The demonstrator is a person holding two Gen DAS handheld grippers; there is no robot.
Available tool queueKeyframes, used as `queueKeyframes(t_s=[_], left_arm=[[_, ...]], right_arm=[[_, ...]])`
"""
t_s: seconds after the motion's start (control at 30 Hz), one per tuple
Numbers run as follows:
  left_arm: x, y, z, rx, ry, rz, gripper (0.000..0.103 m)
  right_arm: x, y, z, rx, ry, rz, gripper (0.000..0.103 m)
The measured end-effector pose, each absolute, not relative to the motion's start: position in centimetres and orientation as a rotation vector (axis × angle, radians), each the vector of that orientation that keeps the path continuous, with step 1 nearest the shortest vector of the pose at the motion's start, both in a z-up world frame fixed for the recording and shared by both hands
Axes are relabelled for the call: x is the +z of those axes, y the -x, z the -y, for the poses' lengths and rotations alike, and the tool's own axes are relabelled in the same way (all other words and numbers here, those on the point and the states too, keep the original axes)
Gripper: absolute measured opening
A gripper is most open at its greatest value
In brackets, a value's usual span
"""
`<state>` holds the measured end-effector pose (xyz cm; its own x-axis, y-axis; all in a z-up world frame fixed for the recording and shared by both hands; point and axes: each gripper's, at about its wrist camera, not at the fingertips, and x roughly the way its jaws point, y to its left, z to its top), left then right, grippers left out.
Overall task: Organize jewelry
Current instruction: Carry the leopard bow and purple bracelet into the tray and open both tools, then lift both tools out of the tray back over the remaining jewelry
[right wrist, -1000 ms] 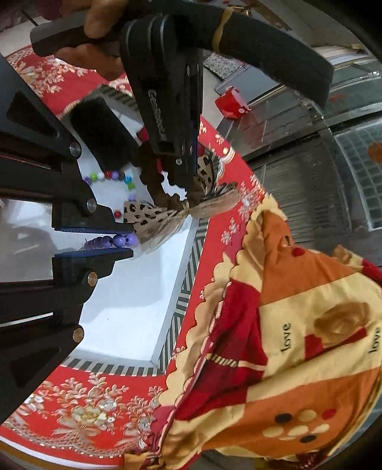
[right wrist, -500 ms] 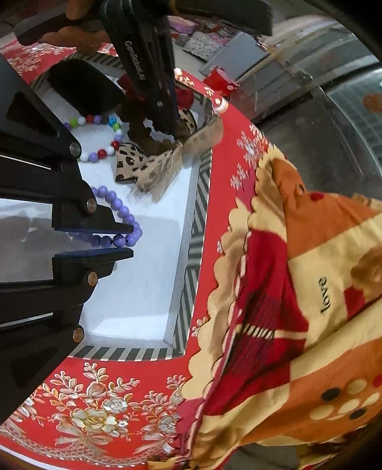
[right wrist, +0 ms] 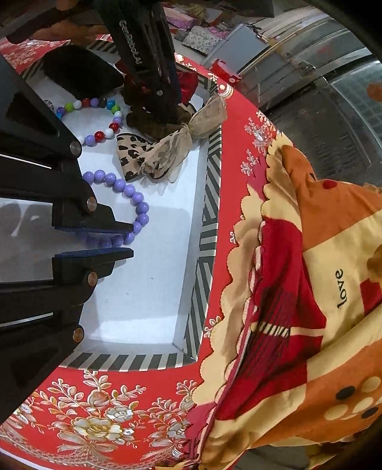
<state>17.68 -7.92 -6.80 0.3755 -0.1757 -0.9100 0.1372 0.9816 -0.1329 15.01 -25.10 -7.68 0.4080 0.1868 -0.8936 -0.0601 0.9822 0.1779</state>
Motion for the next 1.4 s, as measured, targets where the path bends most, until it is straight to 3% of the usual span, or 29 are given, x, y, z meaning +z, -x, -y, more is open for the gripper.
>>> queueKeyframes(t_s=[0.07, 0.23, 0.33, 1.1, 1.4], left_arm=[[-6.7, -17.6, 7.8, -0.192, 0.035, -1.162, 0.055], [-5.9, -16.9, 7.7, -0.190, 0.036, -1.149, 0.056], [-5.0, -16.1, 7.4, -0.187, 0.038, -1.130, 0.056], [0.1, -1.0, 3.1, -0.208, -0.031, -1.053, 0.057], [1.1, 4.2, 1.0, -0.231, -0.045, -1.041, 0.057]], right_arm=[[-7.8, -15.0, 25.2, 0.158, -0.131, -1.139, 0.008], [-6.9, -14.1, 25.5, 0.149, -0.144, -1.123, 0.011], [-5.8, -13.2, 25.8, 0.144, -0.171, -1.103, 0.037], [3.6, 4.5, 23.0, 0.092, -0.199, -0.978, 0.038], [4.4, 10.6, 22.2, 0.041, -0.239, -0.986, 0.046]])
